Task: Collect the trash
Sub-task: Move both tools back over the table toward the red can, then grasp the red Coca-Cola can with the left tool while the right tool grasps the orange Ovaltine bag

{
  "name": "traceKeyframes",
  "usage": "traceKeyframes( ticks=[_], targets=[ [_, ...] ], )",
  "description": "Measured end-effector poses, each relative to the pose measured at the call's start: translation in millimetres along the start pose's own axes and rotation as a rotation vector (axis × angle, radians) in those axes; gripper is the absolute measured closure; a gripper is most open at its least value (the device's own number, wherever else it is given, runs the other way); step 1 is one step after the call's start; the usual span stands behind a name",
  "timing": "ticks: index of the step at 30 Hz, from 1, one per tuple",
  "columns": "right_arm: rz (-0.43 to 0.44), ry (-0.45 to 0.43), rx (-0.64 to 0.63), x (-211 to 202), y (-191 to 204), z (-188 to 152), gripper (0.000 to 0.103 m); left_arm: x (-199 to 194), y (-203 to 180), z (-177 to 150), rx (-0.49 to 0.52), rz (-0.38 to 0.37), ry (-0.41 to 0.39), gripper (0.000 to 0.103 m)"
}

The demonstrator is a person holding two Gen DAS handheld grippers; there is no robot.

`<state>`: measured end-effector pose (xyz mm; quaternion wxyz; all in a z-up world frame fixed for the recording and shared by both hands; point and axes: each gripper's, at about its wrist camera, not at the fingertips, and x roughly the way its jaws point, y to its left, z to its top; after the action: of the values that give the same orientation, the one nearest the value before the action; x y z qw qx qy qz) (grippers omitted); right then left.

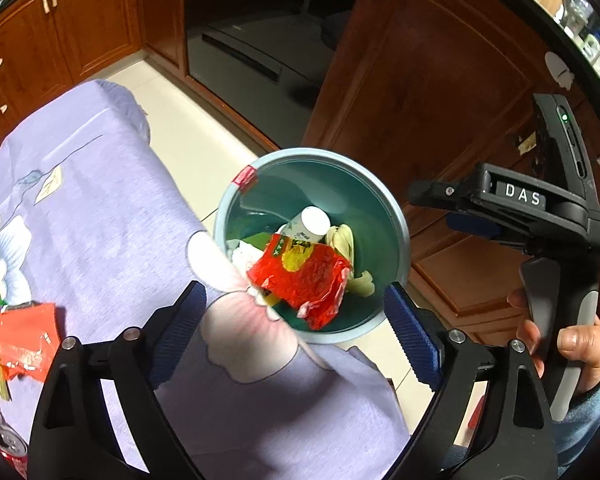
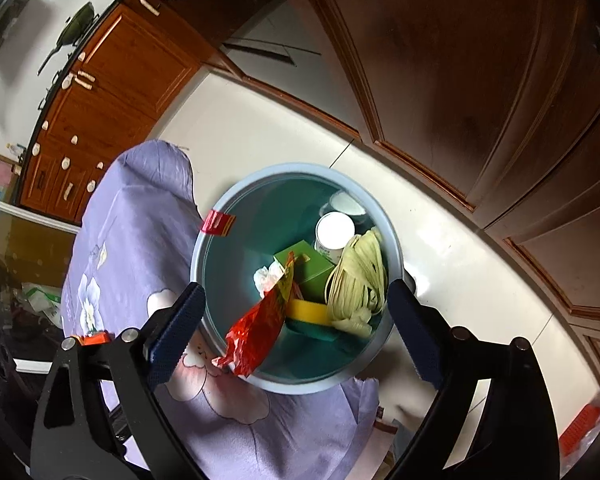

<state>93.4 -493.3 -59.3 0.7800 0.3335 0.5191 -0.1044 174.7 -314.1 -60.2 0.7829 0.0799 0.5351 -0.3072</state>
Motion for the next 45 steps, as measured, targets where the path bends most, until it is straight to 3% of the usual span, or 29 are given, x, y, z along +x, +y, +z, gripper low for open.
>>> traceKeyframes(
  ticks=[12,30,37,45],
  targets=[
    [0.036,0.045,-0.101,1.6,60.9,-34.4,0.015,-54.0,51.6,-44.2,-0.076,0.074,-0.068,0.009],
    [0.045,0.142,-0.360,19.6,201.0,-129.2,0.015,-155.5,200.9,-188.7,-0.258,0.272,-0.137,0.008],
    [0.021,0.210,-0.428,37.2,237.7,-164.1,0.015,-162.3,244.6,-227.9,-0.298,0.284,-0.123,0.008],
    [-0.016,0.248,-0.489,51.5,266.2,-183.9,0.015,-153.2,264.1,-247.0,-0.276,0.259,-0.104,0.008]
  ],
)
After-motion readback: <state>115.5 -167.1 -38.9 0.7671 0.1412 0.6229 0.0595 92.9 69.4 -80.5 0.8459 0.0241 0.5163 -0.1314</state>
